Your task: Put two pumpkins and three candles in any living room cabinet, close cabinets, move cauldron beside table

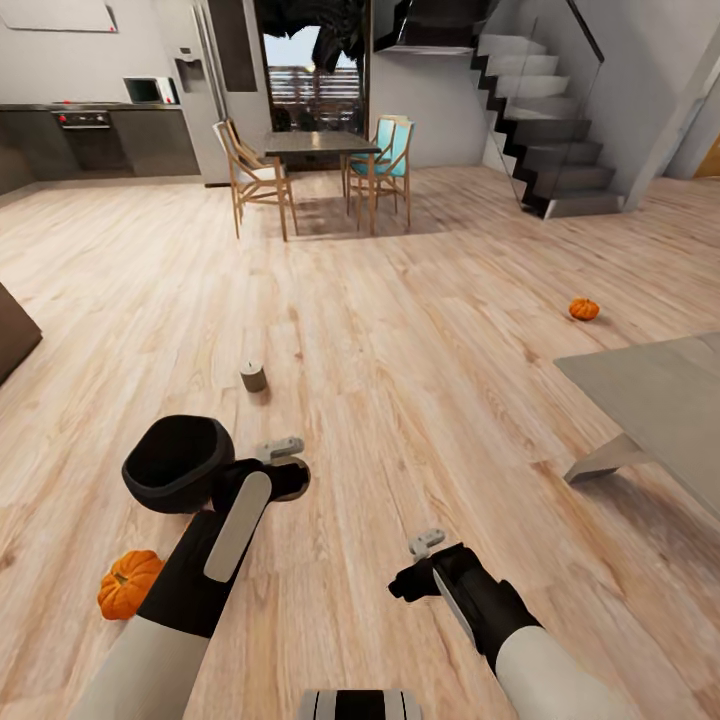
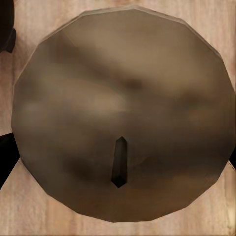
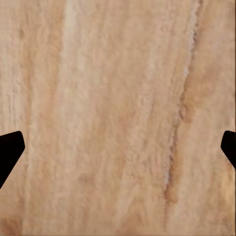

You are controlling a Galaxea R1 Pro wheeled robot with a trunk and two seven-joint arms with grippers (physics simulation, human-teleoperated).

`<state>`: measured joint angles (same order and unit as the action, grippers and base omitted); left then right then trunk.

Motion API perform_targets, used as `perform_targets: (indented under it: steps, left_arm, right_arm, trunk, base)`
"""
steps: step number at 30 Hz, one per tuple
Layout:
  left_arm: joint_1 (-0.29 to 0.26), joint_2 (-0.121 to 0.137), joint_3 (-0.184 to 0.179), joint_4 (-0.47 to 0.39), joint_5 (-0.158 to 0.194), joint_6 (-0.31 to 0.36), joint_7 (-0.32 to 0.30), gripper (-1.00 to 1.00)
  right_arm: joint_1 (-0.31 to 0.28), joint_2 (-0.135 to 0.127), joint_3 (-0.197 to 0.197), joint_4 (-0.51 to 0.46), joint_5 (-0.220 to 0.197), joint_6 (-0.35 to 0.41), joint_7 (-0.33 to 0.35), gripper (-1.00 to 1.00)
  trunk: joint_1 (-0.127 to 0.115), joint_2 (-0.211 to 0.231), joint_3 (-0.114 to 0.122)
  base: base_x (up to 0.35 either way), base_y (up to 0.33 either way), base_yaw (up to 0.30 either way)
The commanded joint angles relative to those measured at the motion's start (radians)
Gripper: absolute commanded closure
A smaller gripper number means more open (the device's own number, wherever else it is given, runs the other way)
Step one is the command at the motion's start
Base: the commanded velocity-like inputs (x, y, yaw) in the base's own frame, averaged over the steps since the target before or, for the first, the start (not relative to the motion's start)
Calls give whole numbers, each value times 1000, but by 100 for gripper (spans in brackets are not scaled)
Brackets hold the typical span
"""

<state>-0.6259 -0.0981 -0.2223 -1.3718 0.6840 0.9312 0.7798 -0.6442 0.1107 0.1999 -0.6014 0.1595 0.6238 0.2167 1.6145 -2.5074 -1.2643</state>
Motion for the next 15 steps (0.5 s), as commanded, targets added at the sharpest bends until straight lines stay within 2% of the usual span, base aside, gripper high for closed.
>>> perform_targets:
  steps: [1,6,11,15]
  left_arm:
    - [0,0,0,5,-4,-1,-2,100]
    - [0,0,0,18,-4,-32,-2,100]
    - [0,0,0,19,-4,-37,-2,100]
    - [0,0,0,19,-4,-37,-2,100]
  right_arm:
    - [0,-2,0,10,0,-2,-9,-100]
    - [0,-8,0,35,0,-49,-27,-100]
    - [0,-8,0,35,0,-59,-28,-100]
    - [0,-8,0,35,0,-60,-28,-100]
  trunk:
    - [0,0,0]
    - [0,0,0]
    - [0,0,0]
    - [0,0,0]
  base:
    - [328,-89,0]
    - [328,-87,0]
    - [328,-44,5]
    - [328,-3,173]
